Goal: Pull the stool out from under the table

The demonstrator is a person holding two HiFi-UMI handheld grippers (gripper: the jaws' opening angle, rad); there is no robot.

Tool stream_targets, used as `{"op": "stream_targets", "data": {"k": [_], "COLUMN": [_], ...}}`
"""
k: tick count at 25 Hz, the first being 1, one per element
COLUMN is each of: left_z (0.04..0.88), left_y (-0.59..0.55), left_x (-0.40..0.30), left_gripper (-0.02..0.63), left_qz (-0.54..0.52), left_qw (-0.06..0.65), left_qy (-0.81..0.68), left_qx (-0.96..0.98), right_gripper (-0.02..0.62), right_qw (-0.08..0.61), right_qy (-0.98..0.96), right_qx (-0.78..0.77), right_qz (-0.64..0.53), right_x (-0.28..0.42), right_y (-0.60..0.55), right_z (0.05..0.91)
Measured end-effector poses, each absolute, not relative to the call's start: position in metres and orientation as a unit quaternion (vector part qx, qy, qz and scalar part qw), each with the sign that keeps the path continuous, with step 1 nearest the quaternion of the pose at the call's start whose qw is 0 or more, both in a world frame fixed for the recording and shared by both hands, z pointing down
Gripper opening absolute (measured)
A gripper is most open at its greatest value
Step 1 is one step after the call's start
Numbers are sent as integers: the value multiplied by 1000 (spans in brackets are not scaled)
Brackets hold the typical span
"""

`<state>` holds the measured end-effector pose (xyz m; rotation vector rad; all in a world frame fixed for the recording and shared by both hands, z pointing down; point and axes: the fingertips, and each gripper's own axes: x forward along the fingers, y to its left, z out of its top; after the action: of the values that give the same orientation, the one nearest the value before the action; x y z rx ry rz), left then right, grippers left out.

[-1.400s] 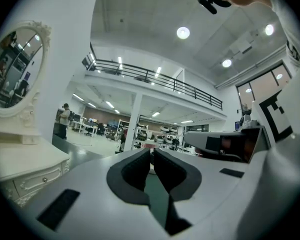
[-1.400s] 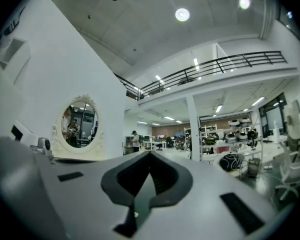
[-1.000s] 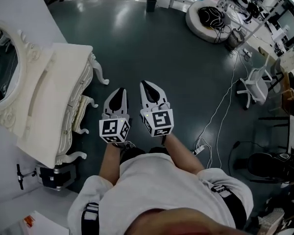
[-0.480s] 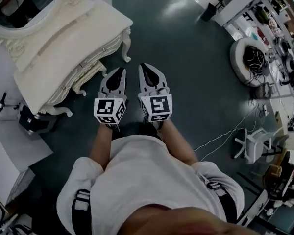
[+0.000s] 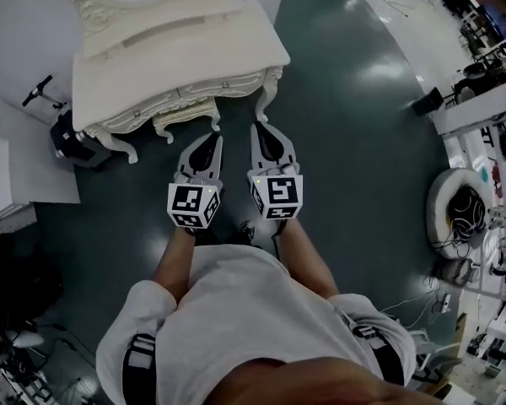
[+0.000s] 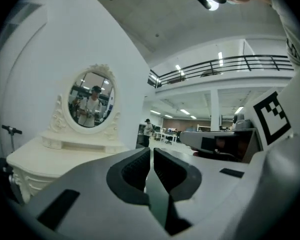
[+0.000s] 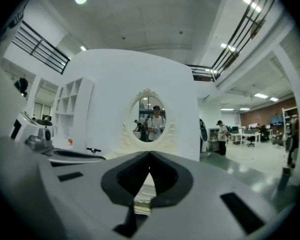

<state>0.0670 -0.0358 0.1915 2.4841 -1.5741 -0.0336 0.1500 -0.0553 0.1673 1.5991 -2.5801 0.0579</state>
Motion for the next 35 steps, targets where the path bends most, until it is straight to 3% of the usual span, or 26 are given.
{"op": "stream_targets", "data": {"k": [7,13,24,35], "left_z": [221,262,400,516], "left_y": [-26,-41,-57,-51], "left_x": [16,-18,-72,-93], "left_gripper": [28,28,28,27], "left_qz": [13,24,84,124], "left_qw": [129,167,212,249], "left_qy": [-600,-618,-612,-605], "left_qx": [789,768,757,746], "right_gripper": [14,14,15,15], "right_qw": [63,122,258,296], "right_qy": [-887,-902,-897,-889], "right_qx": [453,409,348,335], "right_qz": [55,67,93,102], "right_x": [94,63,39,7], "right_y": [-66,-84,-97,-102], "right_z": [201,247,398,506]}}
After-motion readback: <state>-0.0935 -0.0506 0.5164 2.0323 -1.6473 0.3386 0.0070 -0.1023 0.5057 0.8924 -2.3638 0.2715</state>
